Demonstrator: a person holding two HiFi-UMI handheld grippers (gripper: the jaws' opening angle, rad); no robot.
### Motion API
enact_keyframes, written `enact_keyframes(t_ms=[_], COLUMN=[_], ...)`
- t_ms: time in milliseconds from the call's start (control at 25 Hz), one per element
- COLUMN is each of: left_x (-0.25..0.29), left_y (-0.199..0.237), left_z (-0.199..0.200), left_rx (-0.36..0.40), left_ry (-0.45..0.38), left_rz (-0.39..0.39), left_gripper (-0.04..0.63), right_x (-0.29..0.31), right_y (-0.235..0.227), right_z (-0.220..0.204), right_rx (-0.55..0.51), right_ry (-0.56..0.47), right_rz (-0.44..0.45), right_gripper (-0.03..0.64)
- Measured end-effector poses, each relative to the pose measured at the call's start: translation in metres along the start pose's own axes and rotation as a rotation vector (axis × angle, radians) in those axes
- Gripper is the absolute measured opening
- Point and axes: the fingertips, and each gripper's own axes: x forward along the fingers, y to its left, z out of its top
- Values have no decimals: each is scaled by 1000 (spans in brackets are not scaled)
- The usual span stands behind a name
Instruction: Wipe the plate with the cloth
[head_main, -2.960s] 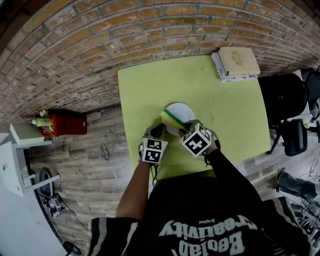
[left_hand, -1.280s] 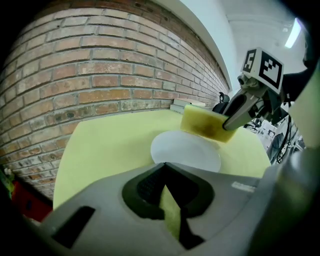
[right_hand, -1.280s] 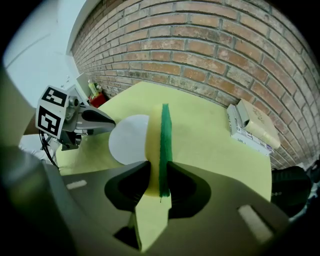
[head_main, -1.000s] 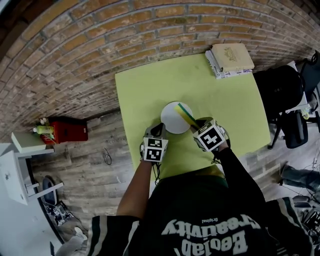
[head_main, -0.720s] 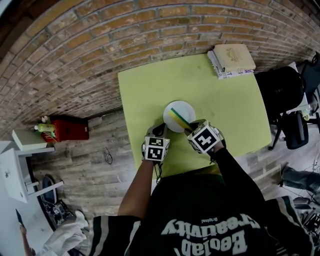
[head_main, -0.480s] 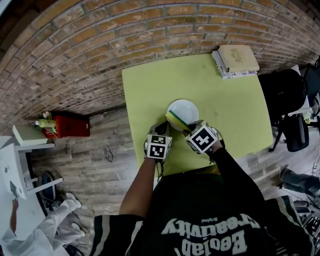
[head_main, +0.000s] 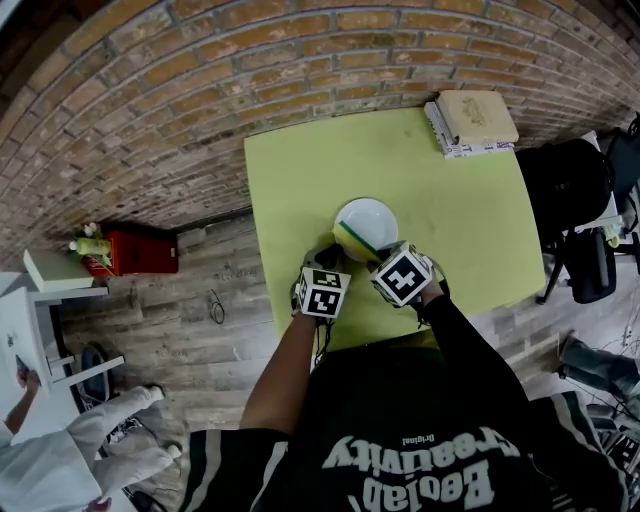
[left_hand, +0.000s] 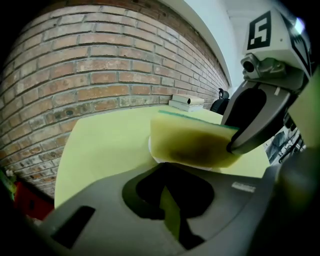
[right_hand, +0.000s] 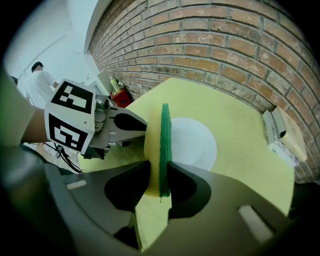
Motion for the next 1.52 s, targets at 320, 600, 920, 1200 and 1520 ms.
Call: enact_keyframes(t_ms=[320,600,920,1200,1520], left_x=[0,0,-1,0,-2], left_y=[-1,1,0,-2,-2], left_z=[-1,-2,-5,-4,-4], left_rx=[-7,-10,-25,-13,-15], left_ry=[9,17,43,42,48], left_rz=[-13,-15,-24,-42,-43], left_gripper=[8,8,8,8,8], right_x=[-3,-7,-12,-17,-24], right_y=[-8,-20,-35,-46,-58], right_z=[-7,-15,-24,-33,-43], right_rx=[19,51,83,104,127], right_ry=[15,39,53,59,72], right_rz=[-32,-65,-94,-121,-156], right_gripper=[120,120,120,120,120])
